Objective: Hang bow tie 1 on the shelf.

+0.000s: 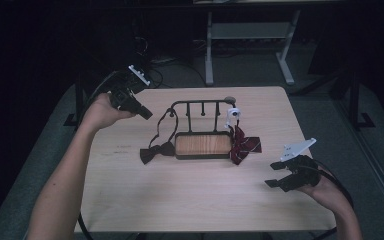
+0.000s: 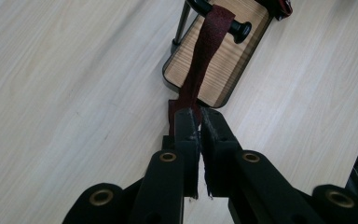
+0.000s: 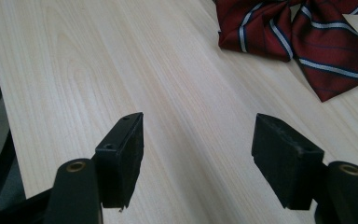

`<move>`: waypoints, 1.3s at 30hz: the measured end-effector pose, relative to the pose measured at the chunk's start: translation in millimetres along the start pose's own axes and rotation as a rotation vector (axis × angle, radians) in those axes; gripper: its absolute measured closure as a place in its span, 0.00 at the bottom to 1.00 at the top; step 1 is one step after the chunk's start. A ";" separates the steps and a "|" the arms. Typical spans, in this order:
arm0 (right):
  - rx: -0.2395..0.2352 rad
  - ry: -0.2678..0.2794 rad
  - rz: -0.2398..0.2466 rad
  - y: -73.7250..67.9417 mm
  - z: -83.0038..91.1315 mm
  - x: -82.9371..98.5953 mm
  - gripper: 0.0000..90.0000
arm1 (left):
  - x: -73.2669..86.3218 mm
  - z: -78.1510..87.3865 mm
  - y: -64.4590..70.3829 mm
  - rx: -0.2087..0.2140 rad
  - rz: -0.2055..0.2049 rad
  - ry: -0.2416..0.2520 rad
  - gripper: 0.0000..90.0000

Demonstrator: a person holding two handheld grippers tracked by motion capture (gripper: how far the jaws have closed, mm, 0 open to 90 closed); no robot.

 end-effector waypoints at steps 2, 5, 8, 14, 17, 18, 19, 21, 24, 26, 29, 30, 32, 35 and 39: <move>0.000 -0.002 -0.003 -0.8 -0.3 -0.5 0.37 | 1.3 1.5 0.6 0.002 0.006 0.004 0.94; 0.000 -0.005 -0.001 -0.8 -1.2 -1.1 0.37 | 3.8 3.9 2.7 -0.003 0.001 0.003 0.93; 0.000 -0.009 0.000 -1.4 -2.2 -2.0 0.37 | 8.7 5.7 5.1 0.002 0.000 0.019 0.92; 0.002 -0.011 0.002 -3.1 -2.7 -3.8 0.37 | 21.6 6.1 9.3 0.009 -0.010 0.022 0.91; 0.003 -0.011 0.007 -3.3 -1.7 -4.3 0.37 | 26.9 4.9 13.3 0.013 -0.012 0.021 0.91; 0.003 -0.012 0.005 -3.8 -1.4 -4.5 0.37 | 28.3 4.4 14.9 0.014 -0.018 0.021 0.91; 0.003 -0.010 0.005 -4.1 -1.3 -4.8 0.37 | 29.3 3.9 16.8 0.014 -0.017 0.017 0.91; 0.004 -0.006 0.006 -4.4 -1.2 -5.0 0.37 | 31.3 3.6 20.1 0.015 -0.032 0.018 0.91; 0.004 -0.006 0.003 -4.2 -1.4 -5.1 0.37 | 33.6 3.4 24.1 0.016 -0.042 0.020 0.90; 0.006 -0.006 0.007 -3.9 -1.4 -5.0 0.37 | 35.2 3.6 25.5 0.016 -0.045 0.021 0.88; 0.008 -0.005 0.003 -3.6 -0.9 -5.0 0.37 | 37.5 3.4 27.5 0.020 -0.049 0.028 0.87; 0.009 -0.005 0.003 -3.5 -0.7 -5.0 0.37 | 38.2 3.0 28.4 0.021 -0.050 0.027 0.87; 0.010 -0.008 0.004 -3.2 -0.7 -4.8 0.37 | 39.6 2.3 30.5 0.016 -0.054 0.026 0.86; 0.010 -0.008 0.001 -2.8 -1.0 -4.3 0.37 | 41.7 2.2 32.1 0.017 -0.062 0.026 0.85; 0.009 -0.010 -0.004 -2.8 -1.7 -3.7 0.37 | 44.7 1.1 34.2 0.023 -0.059 0.037 0.83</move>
Point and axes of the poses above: each handheld gripper's, and its own axes: z roughly backward along the jaws, x roughly out of its underside, y roughly to its right, the point moved 1 cm from there along -z, roughly forward along the jaws, and after that the axes turned 9 degrees about -x, right-handed, at the moved point
